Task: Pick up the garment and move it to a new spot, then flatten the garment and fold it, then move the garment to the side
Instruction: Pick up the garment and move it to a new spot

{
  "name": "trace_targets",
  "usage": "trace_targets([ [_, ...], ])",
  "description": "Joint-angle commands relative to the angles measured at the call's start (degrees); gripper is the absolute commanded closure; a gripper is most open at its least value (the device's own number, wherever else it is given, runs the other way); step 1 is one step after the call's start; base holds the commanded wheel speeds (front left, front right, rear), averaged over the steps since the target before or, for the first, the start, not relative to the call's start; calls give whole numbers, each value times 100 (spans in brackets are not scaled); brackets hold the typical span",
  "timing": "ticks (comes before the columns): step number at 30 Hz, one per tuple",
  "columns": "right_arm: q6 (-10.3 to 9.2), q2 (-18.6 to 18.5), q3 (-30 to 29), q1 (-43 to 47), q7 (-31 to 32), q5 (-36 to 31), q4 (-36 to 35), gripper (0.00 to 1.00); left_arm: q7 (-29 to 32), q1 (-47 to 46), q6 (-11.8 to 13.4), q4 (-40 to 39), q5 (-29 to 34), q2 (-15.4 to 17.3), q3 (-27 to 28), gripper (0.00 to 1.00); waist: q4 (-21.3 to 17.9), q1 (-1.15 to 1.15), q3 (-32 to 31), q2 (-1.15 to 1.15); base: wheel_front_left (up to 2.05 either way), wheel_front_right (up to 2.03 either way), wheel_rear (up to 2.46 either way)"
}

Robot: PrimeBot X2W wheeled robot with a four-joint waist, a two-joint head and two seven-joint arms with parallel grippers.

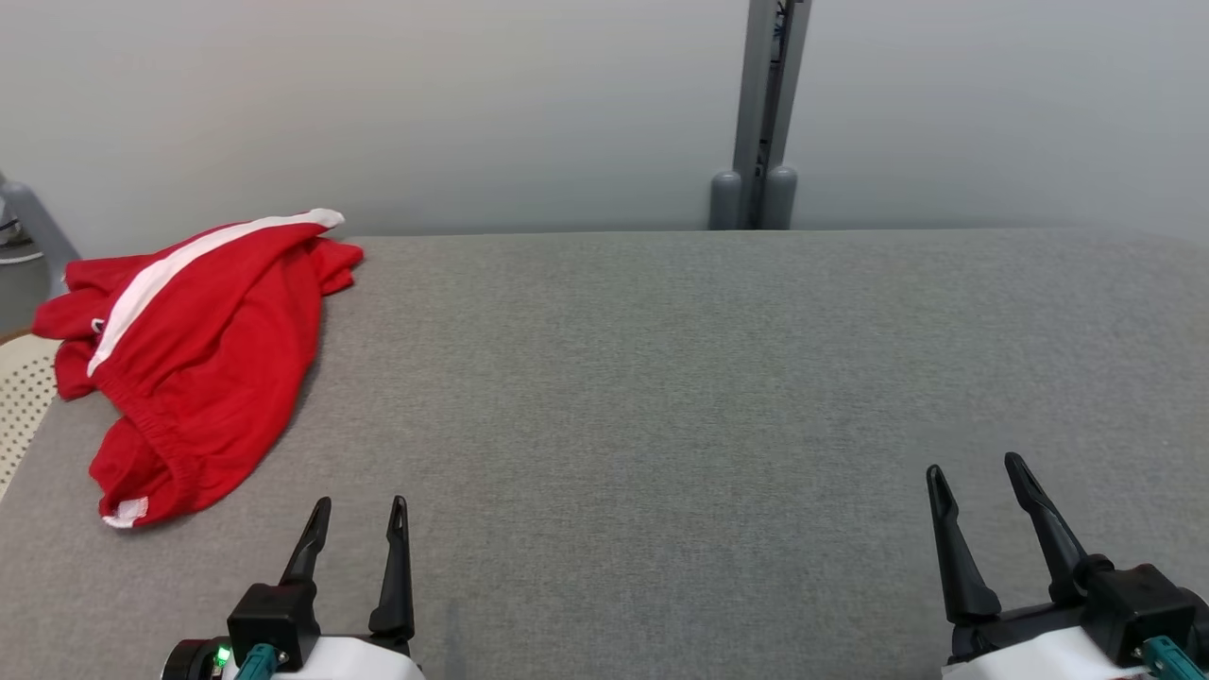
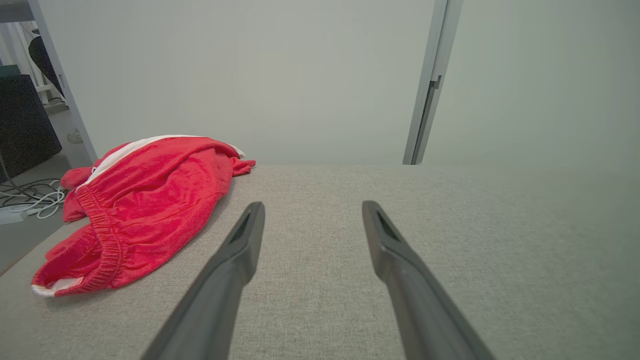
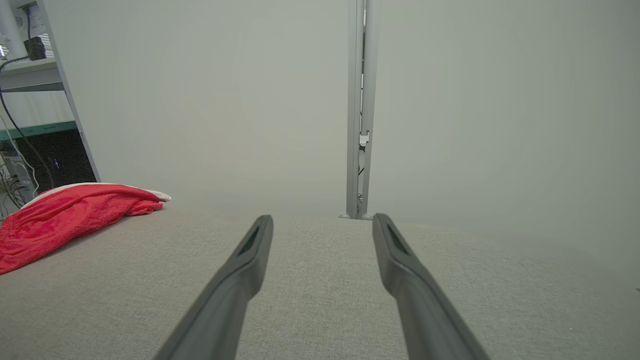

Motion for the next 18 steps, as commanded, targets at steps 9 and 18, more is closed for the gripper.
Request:
trace_targets([
  [9, 13, -39, 74, 14, -28, 94, 17, 0, -4, -100, -28, -46, -125, 23, 82, 0, 1150, 0, 39, 0, 0, 0, 0],
  [18, 13, -37, 183, -7, -28, 84, 51, 0, -4, -105, 21, -122, -160, 22, 213, 0, 2140, 0, 68, 0, 0, 0, 0],
])
